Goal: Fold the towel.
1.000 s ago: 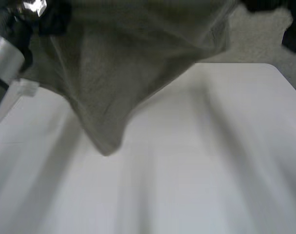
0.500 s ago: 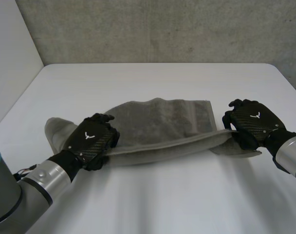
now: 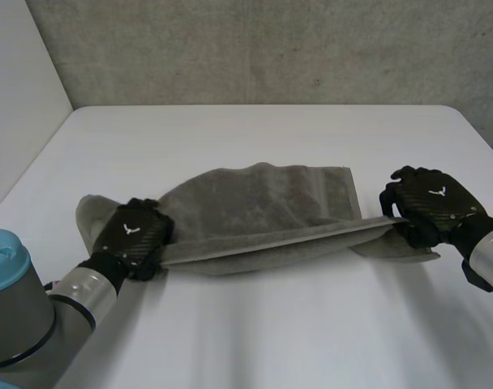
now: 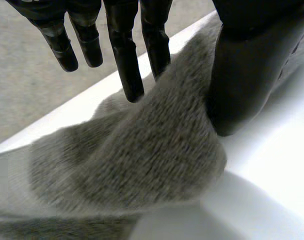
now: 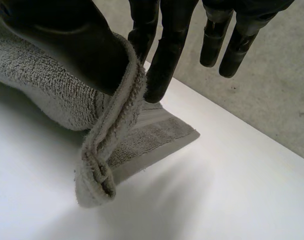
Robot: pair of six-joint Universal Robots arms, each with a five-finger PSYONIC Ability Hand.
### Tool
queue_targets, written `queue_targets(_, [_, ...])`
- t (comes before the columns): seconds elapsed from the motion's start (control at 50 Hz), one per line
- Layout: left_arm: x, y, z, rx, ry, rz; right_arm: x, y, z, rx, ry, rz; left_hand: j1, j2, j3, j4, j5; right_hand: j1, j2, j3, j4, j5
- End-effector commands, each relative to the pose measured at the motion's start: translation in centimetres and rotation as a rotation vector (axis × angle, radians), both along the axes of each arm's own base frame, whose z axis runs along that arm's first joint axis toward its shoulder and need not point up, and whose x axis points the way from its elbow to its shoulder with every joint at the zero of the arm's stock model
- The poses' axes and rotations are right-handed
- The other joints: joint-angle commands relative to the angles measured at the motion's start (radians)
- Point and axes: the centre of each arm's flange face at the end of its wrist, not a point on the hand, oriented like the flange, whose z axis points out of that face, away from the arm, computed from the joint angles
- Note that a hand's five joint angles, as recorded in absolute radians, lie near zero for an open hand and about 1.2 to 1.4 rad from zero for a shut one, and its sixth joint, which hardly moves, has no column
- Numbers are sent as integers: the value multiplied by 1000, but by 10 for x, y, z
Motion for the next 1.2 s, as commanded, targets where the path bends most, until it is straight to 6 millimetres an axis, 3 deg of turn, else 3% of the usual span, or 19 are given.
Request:
queue_targets(0.02, [3,-17,6,-86,9,78,-9,-2,4,26,-18,-31,-25,-36,-51,-59,-6,77,63,-43,-76,51])
queue_targets(0.22, [10,-37,2,-97,9,125,-13,-5,6,22,-17,-52,-28,-39,-51,-59,-9,77,63,-43,-76,51])
queue_targets(0.5, [23,-43,-1,-125,-87,152,-23,-11,6,22,-15,-95,-25,-36,-51,-59,-6,77,63,-43,-76,51])
queue_targets(0.72, [37,-36,20,-192,-105,189,-31,-17,10,15,-30,-130,1,-10,-51,-59,20,77,63,-43,-76,51])
queue_targets(0.82, [37,-30,33,-231,-90,182,-33,-18,14,11,-47,-137,101,90,-51,-59,120,77,63,-43,-76,51])
queue_targets(0.92, [34,-24,39,-236,-76,141,-32,-17,14,11,-47,-134,637,626,-51,-59,656,77,63,-43,-76,51])
queue_targets(1.1, [34,-14,34,-102,-83,45,-29,-11,18,61,-40,-117,638,627,-51,-59,657,77,63,-43,-76,51])
queue_targets(1.2, [39,-18,45,-59,-83,43,-23,-1,31,132,17,-36,638,627,-51,-59,657,77,63,-43,-76,51])
